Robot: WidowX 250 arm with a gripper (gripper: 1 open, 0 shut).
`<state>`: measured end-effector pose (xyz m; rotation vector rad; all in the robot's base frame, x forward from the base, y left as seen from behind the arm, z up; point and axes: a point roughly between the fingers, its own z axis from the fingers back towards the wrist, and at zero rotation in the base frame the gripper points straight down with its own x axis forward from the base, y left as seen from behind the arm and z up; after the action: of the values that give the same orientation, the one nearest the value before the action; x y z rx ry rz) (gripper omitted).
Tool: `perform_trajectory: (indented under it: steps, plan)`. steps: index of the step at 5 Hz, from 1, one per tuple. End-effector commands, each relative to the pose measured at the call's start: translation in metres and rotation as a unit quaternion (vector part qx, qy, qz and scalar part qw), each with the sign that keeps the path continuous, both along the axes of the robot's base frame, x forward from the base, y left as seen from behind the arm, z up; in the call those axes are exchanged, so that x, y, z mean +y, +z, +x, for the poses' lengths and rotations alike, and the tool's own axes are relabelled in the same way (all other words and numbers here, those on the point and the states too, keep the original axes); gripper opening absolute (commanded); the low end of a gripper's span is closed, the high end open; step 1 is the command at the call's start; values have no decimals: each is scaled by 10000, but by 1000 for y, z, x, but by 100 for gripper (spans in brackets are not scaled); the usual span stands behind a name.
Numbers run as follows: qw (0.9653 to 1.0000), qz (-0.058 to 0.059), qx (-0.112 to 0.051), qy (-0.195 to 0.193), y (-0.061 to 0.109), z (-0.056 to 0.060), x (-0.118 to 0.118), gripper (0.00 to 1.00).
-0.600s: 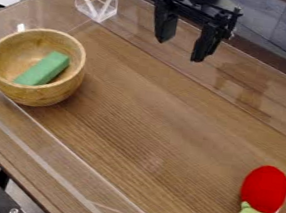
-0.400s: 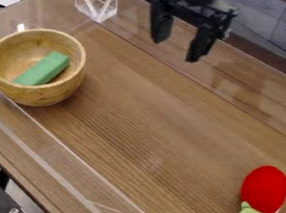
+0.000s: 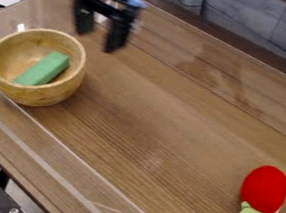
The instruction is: Remove the green stick from the brown bowl and put it on the table
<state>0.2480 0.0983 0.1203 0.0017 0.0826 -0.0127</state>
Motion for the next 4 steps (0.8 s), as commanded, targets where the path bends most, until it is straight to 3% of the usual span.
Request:
perform_trajectory:
  steps: [1, 2, 4]
  plan:
    - [9986, 183, -277, -412, 5, -15, 34, 100]
    - [9985, 231, -353, -344, -5, -19, 61, 100]
    - [9989, 175, -425, -84, -33, -15, 89, 100]
